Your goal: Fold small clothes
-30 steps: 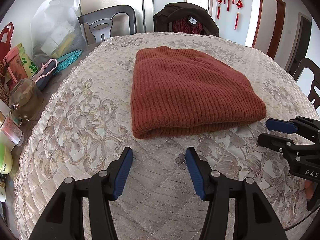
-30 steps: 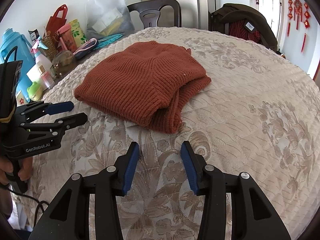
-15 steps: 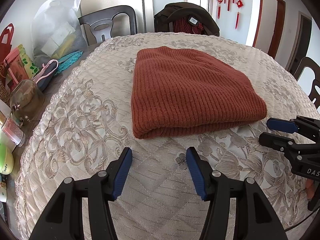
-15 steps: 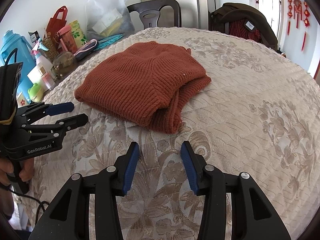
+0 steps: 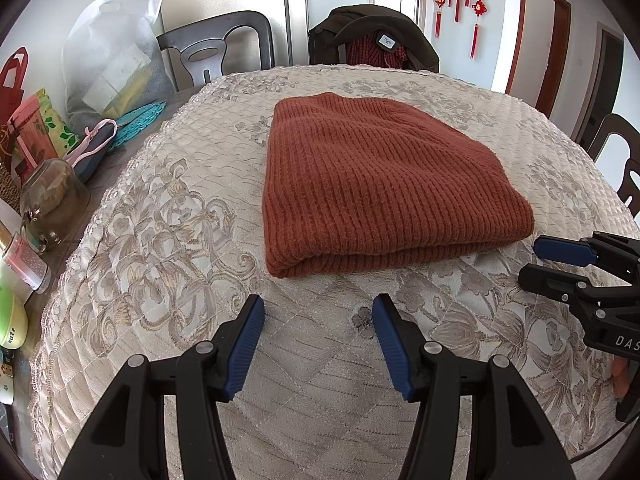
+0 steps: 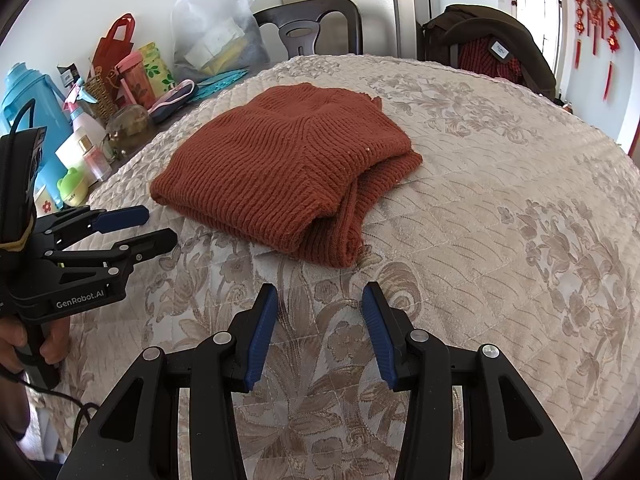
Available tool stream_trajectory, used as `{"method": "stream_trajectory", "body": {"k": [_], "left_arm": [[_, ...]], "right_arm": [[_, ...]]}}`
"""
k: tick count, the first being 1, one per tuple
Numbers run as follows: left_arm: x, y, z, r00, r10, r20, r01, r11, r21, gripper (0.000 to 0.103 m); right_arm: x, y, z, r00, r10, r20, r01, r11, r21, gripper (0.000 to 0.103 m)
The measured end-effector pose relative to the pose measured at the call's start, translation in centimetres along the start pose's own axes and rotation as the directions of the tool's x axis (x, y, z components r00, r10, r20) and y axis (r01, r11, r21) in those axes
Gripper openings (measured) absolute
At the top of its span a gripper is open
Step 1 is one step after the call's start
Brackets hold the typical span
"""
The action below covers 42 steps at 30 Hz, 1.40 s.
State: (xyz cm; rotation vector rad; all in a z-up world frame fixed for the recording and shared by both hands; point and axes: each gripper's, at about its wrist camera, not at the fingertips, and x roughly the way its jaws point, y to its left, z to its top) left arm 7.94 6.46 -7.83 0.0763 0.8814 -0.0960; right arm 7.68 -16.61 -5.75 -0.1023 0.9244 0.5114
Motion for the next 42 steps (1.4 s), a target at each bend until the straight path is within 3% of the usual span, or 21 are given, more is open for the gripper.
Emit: {"method": "stream_trajectory", "body": {"k": [42], "left_arm": [[-0.03,-0.01,0.0,1.0,0.005,0.001,-0.005,1.0,0.001,0.059]], "right_arm": [[-0.06,-0.13,0.12,1.0,0.023,0.004,-0.023,0.999,0.022,0.045]]}}
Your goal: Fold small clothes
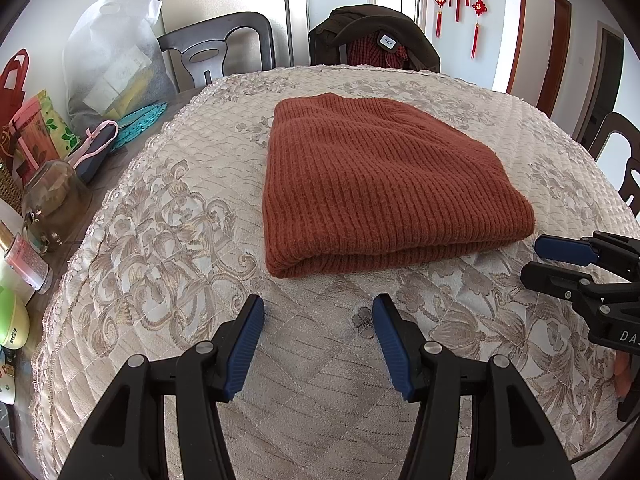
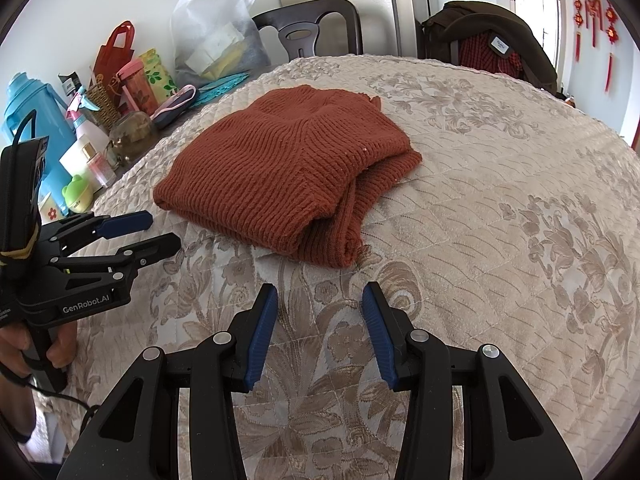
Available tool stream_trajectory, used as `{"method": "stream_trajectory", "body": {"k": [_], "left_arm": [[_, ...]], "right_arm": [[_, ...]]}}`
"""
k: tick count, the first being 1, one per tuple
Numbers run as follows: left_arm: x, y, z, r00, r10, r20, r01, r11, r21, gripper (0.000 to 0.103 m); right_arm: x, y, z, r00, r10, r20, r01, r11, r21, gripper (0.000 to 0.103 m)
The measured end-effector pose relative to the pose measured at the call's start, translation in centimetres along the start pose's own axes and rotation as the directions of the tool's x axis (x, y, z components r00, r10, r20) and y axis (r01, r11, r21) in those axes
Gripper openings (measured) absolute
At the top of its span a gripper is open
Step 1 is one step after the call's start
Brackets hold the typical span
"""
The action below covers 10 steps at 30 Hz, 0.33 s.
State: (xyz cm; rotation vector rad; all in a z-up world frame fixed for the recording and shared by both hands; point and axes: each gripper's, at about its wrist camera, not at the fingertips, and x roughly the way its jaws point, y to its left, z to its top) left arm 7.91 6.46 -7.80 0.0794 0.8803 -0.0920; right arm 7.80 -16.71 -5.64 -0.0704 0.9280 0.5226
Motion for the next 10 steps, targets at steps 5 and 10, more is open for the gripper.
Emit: {"method": "stream_trajectory", "body": {"k": [5,10], "left_arm": [[0.02,0.13,0.0,1.0,0.008,-0.001,-0.009,1.0,-0.014,0.061],[0.03,0.06,-0.02,1.0,0.011,-0.002,-0.011,1.0,-0.015,0.062]], "right_arm": [[-0.01,-0.03,-0.05,1.0,-0.002,0.0,0.002,1.0,-0.002,0.045],[0.01,0.05,-0.01,1.0,-0.002,0.0,0.002,1.0,-0.002,0.045]]}}
